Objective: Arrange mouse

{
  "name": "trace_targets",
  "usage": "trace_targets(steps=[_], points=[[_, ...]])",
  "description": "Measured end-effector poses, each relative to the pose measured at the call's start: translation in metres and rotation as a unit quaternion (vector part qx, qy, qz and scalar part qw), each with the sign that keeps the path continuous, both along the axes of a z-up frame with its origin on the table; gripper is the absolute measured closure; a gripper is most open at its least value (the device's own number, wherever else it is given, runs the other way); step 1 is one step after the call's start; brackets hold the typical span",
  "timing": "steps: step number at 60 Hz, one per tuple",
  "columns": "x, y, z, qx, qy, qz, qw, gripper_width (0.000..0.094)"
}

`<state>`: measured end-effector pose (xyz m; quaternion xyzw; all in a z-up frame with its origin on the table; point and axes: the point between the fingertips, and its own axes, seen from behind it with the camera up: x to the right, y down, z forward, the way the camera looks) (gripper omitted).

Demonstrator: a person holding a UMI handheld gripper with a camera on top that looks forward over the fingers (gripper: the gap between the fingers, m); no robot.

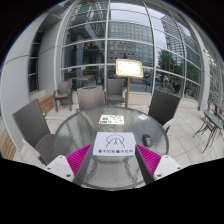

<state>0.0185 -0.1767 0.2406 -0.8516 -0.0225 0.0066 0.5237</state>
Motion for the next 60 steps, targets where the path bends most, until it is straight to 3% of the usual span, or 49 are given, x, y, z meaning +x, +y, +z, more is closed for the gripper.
trace_targets(steps=[20, 37, 46, 60], points=[[0.055, 0.025, -0.066, -0.053, -0.004, -0.032, 0.998, 0.0067], [0.179, 0.079, -0.182, -0.126, -0.031, -0.095, 0.987, 0.0069], [0.214, 0.135, -0.225, -0.161, -0.034, -0.091, 0.982, 0.007], [0.23, 0.229, -0.25, -0.171, -0.033, -0.071, 0.982, 0.007]])
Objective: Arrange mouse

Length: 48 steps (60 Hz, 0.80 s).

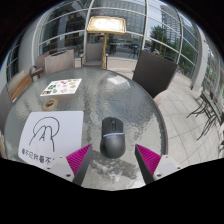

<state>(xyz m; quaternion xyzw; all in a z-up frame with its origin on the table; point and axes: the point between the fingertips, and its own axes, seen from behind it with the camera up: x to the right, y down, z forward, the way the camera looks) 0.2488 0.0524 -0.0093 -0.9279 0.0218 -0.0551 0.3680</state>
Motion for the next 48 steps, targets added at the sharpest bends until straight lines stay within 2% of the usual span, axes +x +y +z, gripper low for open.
trace_targets(steps=[5, 15, 18, 25, 30, 34, 37, 48], points=[[0.001, 0.025, -0.003, 0.004, 0.007, 0.004, 1.0, 0.0121], [-0.003, 0.052, -0.006, 0.011, 0.026, 0.005, 1.0, 0.0363], [-0.005, 0.053, -0.006, 0.013, 0.027, 0.008, 1.0, 0.0474], [-0.006, 0.053, -0.007, 0.005, 0.023, 0.003, 1.0, 0.0555], [-0.005, 0.053, -0.006, -0.005, 0.026, -0.002, 1.0, 0.0659], [-0.007, 0.052, -0.001, -0.018, 0.032, -0.003, 0.999, 0.066], [-0.006, 0.056, 0.017, -0.009, 0.03, -0.009, 0.999, 0.0658], [-0.039, 0.084, 0.159, 0.088, 0.019, -0.013, 0.996, 0.0656]])
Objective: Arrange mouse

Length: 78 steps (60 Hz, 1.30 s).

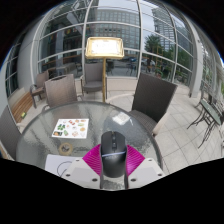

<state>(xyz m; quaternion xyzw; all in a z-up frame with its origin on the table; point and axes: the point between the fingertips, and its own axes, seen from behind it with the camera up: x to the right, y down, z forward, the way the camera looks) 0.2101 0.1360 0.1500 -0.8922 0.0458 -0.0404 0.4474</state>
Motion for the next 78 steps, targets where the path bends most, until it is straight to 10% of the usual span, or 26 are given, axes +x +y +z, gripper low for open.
trace_targets(steps=[14, 31, 44, 55, 62, 78], points=[[-0.11, -0.004, 0.085, 0.059, 0.003, 0.048, 0.997, 0.0658], [-0.176, -0.039, -0.102, -0.083, 0.011, 0.058, 0.995, 0.066], [-0.181, -0.047, -0.163, -0.105, -0.006, 0.062, 0.992, 0.0657], [-0.181, -0.048, -0.166, -0.103, 0.008, 0.052, 0.993, 0.047], [-0.171, -0.055, -0.152, -0.11, 0.008, 0.027, 0.993, 0.0154], [-0.172, -0.106, -0.039, -0.058, 0.029, 0.029, 0.997, 0.0106]])
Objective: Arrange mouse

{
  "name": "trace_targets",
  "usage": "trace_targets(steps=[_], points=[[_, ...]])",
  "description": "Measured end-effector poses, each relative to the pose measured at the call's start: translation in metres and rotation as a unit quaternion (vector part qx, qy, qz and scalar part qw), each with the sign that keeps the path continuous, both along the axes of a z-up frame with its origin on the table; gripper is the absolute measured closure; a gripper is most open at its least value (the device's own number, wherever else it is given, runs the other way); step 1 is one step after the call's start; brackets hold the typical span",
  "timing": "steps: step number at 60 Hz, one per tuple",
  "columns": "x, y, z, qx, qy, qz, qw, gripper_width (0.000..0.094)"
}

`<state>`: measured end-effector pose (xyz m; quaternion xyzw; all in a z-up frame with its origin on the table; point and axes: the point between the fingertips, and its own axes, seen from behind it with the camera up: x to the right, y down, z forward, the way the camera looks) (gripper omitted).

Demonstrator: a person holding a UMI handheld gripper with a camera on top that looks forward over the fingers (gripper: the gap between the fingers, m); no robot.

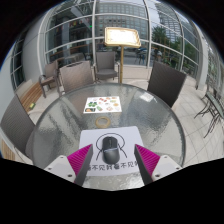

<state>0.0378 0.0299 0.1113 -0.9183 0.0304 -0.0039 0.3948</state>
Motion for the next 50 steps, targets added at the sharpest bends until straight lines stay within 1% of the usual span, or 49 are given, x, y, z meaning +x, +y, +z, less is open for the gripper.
trace_targets(steps=[6, 10, 18, 27, 43, 50], points=[[-0.001, -0.038, 0.035, 0.009, 0.005, 0.005, 1.0, 0.01], [-0.003, -0.066, 0.049, 0.013, 0.007, 0.009, 1.0, 0.0101], [-0.002, -0.115, 0.067, 0.024, 0.01, 0.021, 0.999, 0.0101], [-0.003, -0.157, 0.082, 0.035, 0.022, 0.024, 0.999, 0.0099], [-0.007, -0.186, 0.123, 0.085, 0.017, 0.044, 0.995, 0.0098], [-0.009, -0.192, 0.135, 0.095, 0.018, 0.052, 0.994, 0.0099]])
